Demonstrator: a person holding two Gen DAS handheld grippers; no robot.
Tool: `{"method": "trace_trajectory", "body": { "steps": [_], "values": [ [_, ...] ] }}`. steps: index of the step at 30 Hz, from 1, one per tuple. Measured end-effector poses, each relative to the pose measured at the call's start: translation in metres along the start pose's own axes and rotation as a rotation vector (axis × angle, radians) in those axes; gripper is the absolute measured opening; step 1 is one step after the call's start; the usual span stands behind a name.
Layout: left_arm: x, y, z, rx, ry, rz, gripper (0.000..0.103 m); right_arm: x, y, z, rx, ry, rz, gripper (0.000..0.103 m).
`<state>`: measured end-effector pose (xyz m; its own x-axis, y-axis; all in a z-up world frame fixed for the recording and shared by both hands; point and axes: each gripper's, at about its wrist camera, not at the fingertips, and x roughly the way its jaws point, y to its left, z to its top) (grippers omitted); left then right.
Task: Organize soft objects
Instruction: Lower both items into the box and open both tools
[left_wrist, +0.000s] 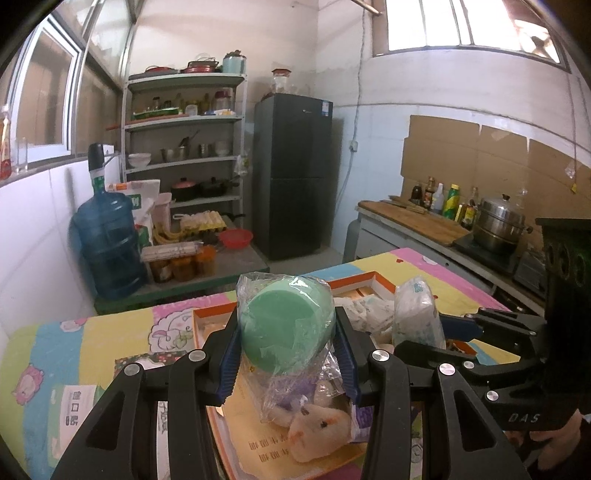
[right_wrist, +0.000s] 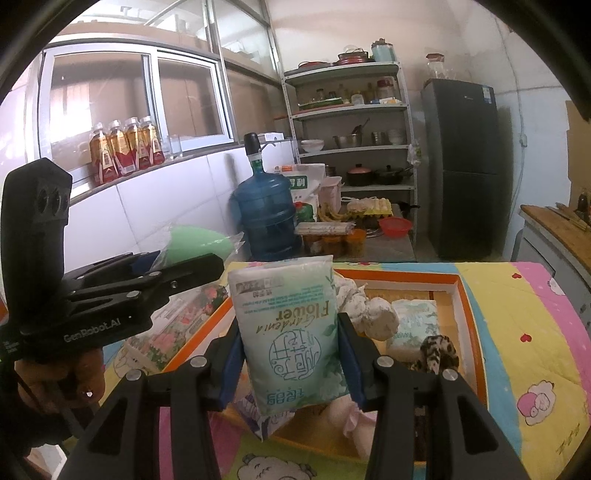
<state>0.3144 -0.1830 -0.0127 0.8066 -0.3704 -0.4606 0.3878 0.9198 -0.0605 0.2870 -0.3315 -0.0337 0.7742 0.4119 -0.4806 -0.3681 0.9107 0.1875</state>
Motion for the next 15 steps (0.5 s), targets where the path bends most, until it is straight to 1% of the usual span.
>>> {"method": "trace_trajectory", "body": {
  "steps": [7, 15],
  "values": [
    [0.012, 0.002, 0.002, -0.009, 0.013, -0.001, 0.046, 0.007, -0.001, 0.003, -0.003, 0.006, 0.005, 0.047],
    [0.029, 0.005, 0.001, -0.039, 0.046, -0.014, 0.046, 0.019, -0.004, 0.004, 0.002, 0.025, 0.003, 0.047]
  ]
}}
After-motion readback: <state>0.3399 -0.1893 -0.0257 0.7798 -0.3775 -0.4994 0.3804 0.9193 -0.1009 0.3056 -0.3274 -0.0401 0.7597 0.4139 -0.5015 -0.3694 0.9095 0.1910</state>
